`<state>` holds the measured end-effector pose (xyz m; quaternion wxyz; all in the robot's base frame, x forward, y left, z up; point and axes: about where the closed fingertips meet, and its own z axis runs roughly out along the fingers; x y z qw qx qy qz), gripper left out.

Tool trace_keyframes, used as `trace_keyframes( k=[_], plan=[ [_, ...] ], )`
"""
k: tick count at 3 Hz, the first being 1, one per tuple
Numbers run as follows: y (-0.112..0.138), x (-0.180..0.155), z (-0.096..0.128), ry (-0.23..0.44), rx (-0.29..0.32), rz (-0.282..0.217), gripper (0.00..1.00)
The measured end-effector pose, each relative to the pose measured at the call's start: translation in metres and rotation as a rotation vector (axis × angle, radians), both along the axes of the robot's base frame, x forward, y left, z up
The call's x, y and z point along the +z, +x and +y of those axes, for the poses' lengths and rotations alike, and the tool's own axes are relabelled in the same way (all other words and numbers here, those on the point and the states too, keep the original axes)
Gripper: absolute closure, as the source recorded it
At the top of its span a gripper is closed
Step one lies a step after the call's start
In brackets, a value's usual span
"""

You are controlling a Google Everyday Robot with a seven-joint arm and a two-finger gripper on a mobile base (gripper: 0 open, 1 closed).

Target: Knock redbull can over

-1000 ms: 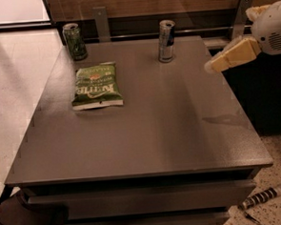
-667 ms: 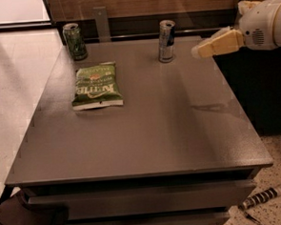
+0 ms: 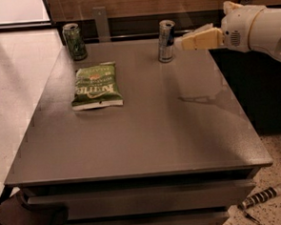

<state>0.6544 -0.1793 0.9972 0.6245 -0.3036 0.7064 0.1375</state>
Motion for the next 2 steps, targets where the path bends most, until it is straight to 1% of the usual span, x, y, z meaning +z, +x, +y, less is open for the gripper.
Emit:
trace_keyframes(
  k=[1,2],
  plan=[
    [0.026,-0.016,0.006,0.047,0.014,-0.012,0.00],
    [0.064,-0.042,0.016,0.123,0.029,-0.027,0.00]
  ],
)
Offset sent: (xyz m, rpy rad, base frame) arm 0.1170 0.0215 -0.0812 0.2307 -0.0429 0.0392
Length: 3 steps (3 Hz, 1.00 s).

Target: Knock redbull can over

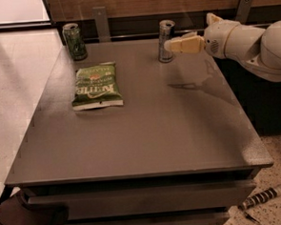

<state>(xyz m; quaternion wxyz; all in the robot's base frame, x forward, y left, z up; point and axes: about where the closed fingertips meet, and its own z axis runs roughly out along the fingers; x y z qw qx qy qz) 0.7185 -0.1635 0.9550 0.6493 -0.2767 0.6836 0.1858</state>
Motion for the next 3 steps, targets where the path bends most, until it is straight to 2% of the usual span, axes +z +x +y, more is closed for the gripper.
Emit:
trace_keyframes(
  k=[2,3],
  plan=[
    [0.063,-0.039,0.031,0.082,0.062,-0.012,0.00],
    [0.081,-0.048,0.045,0.095,0.088,-0.011,0.00]
  ],
)
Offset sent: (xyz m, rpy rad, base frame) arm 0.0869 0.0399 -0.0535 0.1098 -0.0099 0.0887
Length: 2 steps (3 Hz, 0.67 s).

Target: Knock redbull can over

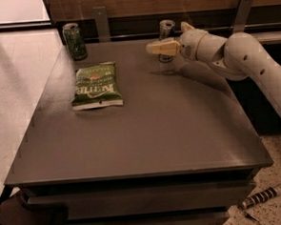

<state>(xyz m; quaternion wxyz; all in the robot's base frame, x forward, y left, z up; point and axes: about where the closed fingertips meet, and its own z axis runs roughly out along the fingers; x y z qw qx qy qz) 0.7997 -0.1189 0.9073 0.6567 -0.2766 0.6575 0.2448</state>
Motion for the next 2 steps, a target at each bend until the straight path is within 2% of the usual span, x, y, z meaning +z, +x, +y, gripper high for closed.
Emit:
trace_keyframes(
  k=[1,2],
  plan=[
    [0.0150,-0.0069,0.0089,0.019,0.007,-0.014,0.16],
    [0.0161,-0.0075,0.0116,0.021,0.010,-0.015,0.38]
  ],
)
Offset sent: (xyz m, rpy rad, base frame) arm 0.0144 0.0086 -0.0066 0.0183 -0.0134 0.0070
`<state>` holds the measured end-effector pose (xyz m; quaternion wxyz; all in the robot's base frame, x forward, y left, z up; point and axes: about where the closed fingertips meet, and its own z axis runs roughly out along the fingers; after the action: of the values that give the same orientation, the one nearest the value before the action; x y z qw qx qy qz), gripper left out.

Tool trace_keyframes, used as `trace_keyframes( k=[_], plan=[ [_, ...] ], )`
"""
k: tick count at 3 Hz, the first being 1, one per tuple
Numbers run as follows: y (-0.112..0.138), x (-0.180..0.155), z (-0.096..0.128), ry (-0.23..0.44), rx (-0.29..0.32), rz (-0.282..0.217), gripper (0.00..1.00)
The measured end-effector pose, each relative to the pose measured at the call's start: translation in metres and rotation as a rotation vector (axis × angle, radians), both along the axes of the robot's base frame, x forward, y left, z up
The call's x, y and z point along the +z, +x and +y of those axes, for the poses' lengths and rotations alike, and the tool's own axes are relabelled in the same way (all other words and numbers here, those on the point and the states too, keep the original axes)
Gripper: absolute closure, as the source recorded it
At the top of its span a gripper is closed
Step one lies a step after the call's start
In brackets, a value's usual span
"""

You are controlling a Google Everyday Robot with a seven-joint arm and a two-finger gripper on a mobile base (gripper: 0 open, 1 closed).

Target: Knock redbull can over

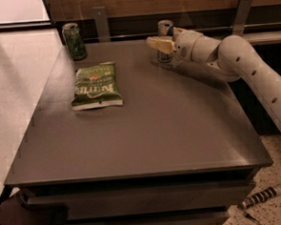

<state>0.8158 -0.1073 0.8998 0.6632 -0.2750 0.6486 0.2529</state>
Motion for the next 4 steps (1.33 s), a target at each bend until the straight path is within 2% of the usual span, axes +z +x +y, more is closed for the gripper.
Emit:
trace_keyframes(
  k=[2,3,4],
  plan=[
    [0.000,0.000,0.007,0.001,0.009,0.001,0.84],
    [0.000,0.000,0.010,0.002,0.013,0.001,1.00],
    [-0.008,0.014,0.014,-0.061,0.033,0.029,1.00]
  ],
)
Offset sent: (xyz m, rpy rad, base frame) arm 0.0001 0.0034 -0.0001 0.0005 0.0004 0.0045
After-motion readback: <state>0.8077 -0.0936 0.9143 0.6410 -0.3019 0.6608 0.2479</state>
